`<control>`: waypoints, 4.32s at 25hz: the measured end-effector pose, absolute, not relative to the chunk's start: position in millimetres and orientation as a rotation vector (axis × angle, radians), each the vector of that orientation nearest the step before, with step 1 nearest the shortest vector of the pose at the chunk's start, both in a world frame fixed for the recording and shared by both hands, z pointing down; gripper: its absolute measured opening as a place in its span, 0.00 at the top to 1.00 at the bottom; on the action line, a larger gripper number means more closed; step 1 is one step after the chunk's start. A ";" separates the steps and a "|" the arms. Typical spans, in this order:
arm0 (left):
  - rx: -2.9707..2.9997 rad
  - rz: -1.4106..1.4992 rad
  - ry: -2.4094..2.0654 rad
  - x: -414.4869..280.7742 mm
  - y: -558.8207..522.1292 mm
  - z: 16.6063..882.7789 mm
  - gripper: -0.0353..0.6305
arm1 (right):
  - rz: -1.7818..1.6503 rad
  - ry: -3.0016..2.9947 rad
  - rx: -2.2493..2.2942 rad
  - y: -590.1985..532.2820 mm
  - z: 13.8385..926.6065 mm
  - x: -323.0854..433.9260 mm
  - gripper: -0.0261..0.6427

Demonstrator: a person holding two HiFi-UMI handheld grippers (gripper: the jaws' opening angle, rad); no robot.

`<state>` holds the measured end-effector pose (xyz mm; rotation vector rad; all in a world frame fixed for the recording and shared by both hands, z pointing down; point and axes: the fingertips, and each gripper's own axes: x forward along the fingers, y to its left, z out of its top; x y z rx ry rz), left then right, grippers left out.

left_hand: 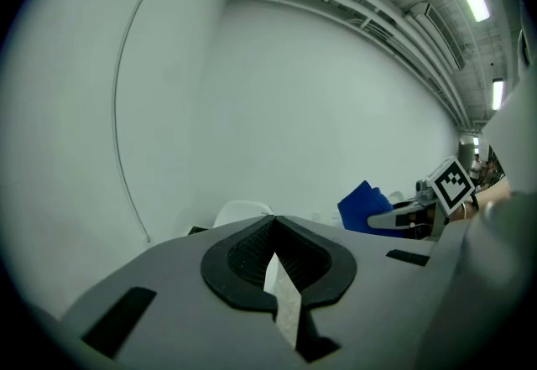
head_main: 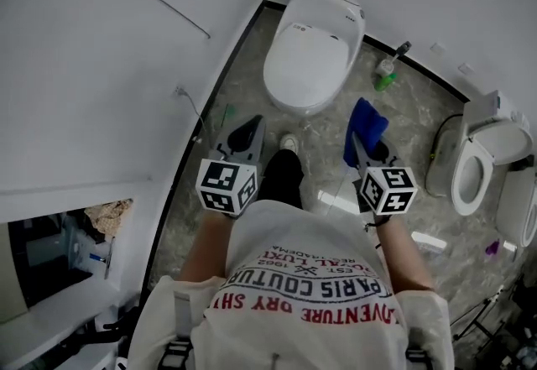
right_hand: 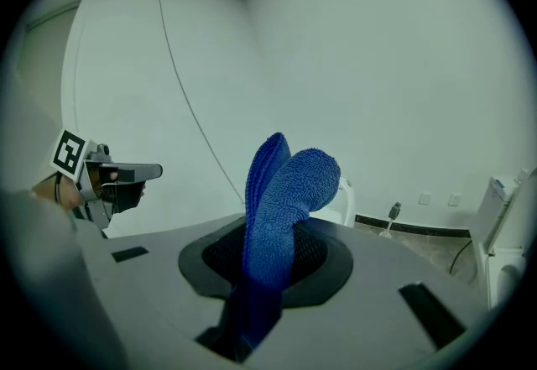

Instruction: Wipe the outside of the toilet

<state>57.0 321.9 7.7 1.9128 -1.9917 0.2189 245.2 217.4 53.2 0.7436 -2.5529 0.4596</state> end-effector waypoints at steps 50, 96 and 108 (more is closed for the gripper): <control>1.388 0.076 -2.038 -185.6 -210.7 271.6 0.94 | 0.420 -2.058 0.326 -456.5 381.5 -64.2 0.85; 0.954 -0.100 -2.145 -284.7 -54.7 467.7 0.94 | -0.522 -1.427 -0.474 -322.9 486.6 -327.8 0.85; 0.906 -0.106 -2.119 -280.6 -22.6 500.4 0.94 | -0.616 -1.221 -0.631 -267.9 557.5 -342.4 0.85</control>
